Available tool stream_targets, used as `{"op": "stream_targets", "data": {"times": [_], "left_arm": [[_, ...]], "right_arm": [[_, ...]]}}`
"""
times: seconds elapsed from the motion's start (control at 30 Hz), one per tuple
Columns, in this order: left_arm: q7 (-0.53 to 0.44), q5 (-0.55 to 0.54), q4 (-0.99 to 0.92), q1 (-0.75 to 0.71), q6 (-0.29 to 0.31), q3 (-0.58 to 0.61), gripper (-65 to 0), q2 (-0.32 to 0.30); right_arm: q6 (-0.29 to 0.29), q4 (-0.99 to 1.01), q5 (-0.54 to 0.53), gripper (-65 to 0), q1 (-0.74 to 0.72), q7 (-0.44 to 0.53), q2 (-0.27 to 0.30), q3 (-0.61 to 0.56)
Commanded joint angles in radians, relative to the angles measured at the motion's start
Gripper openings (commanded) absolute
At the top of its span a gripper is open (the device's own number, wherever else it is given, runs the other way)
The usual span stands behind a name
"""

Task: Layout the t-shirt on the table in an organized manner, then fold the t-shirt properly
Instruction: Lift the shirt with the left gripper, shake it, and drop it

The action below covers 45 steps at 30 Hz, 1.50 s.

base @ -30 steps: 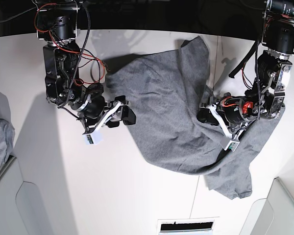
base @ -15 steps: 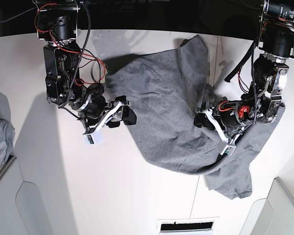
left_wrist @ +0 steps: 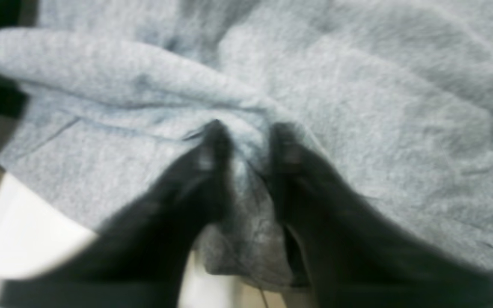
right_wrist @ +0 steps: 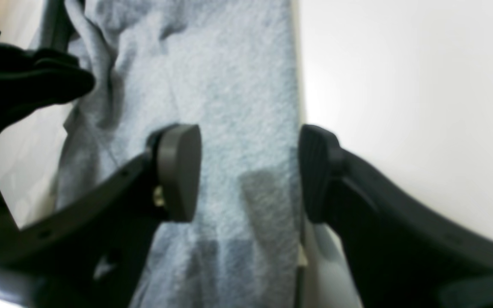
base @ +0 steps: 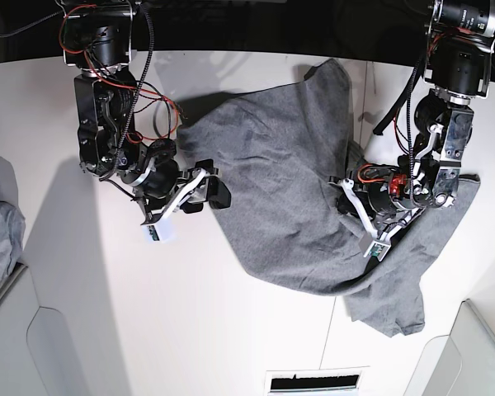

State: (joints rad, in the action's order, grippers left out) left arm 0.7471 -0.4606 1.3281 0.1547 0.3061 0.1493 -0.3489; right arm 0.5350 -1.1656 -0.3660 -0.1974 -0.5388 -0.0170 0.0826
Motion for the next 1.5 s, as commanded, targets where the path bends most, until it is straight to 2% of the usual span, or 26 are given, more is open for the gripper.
{"op": "stream_targets", "data": {"times": [0.0, 0.03, 0.13, 0.27, 0.47, 0.77, 0.87, 0.97, 1.03, 1.1, 1.23, 1.33, 1.47], "left_arm": [[-0.018, -0.006, 0.013, 0.019, 0.0, -0.006, -60.3, -0.008], [-0.018, -0.007, 0.013, 0.019, 0.001, -0.006, -65.0, -0.008], [-0.033, -0.01, 0.013, 0.019, 0.006, -0.006, -65.0, -0.009], [-0.033, -0.073, 0.047, 0.02, 0.066, -0.006, -65.0, -0.033], [-0.031, -0.181, 0.217, 0.019, 0.065, -0.006, -65.0, -0.173], [0.026, -0.224, 0.396, 0.019, 0.065, -0.014, -65.0, -0.389], [0.056, -0.225, 0.439, 0.016, 0.064, -0.063, -65.0, -0.448], [0.065, -0.261, 0.476, -0.005, 0.065, -0.177, -65.0, -0.491], [0.066, -0.302, 0.504, -0.021, 0.082, -0.273, -65.0, -0.502], [0.069, -0.362, 0.546, -0.025, 0.127, -0.36, -65.0, -0.502], [0.071, -0.473, 0.706, -0.024, 0.18, -0.439, -65.0, -0.502], [0.074, -0.47, 0.822, -0.025, 0.181, -0.439, -65.0, -0.502], [0.074, -0.419, 0.815, -0.025, 0.157, -0.439, -65.0, -0.502]], "right_arm": [[0.011, -0.014, -0.019, -29.2, -0.021, 0.019, -0.003, 0.0], [0.011, -0.014, -0.019, -29.2, -0.021, 0.019, -0.003, 0.0], [0.011, -0.014, -0.019, -29.2, -0.021, 0.019, -0.003, 0.0], [0.011, -0.014, -0.018, -29.2, -0.021, 0.019, -0.002, 0.0], [0.011, -0.014, -0.015, -29.2, -0.022, 0.02, -0.002, 0.0], [0.011, -0.014, -0.007, -29.2, -0.025, 0.051, 0.006, 0.015], [0.011, -0.014, -0.008, -29.2, -0.03, 0.064, 0.006, 0.051], [0.011, -0.014, -0.009, -29.2, -0.038, 0.068, 0.006, 0.086], [0.011, -0.014, -0.012, -29.2, -0.04, 0.068, 0.006, 0.094], [0.011, -0.014, -0.012, -29.2, -0.04, 0.068, 0.003, 0.091], [0.011, -0.014, -0.02, -29.2, -0.04, 0.068, -0.005, 0.085], [0.011, -0.014, -0.019, -29.2, -0.039, 0.064, -0.021, 0.085], [0.012, -0.014, -0.019, -29.2, -0.035, 0.06, -0.045, 0.074]]}}
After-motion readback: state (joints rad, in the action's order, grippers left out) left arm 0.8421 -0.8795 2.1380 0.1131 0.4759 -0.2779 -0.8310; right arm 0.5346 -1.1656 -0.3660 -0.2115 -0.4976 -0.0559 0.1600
